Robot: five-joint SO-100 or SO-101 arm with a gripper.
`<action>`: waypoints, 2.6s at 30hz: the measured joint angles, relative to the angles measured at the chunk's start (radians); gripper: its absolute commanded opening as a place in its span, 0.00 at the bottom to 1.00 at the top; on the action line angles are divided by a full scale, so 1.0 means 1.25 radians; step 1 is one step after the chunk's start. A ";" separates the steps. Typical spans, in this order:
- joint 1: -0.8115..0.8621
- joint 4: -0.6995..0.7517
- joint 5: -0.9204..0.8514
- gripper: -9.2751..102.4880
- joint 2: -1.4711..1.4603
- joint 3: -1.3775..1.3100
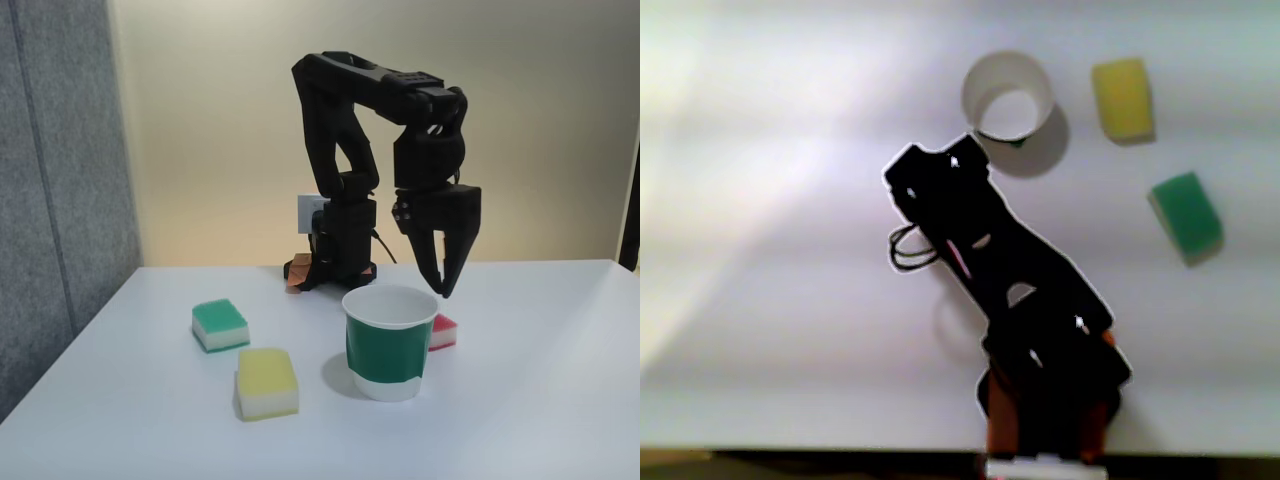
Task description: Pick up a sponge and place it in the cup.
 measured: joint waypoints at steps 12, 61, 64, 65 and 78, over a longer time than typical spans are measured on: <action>0.067 0.042 -0.587 0.08 0.007 -0.006; -0.006 -0.172 -0.549 0.08 -0.037 0.160; -0.004 -0.140 -0.509 0.08 -0.011 0.160; 0.006 -0.130 -0.496 0.08 0.005 0.160; 0.194 -0.013 -0.263 0.08 0.353 0.087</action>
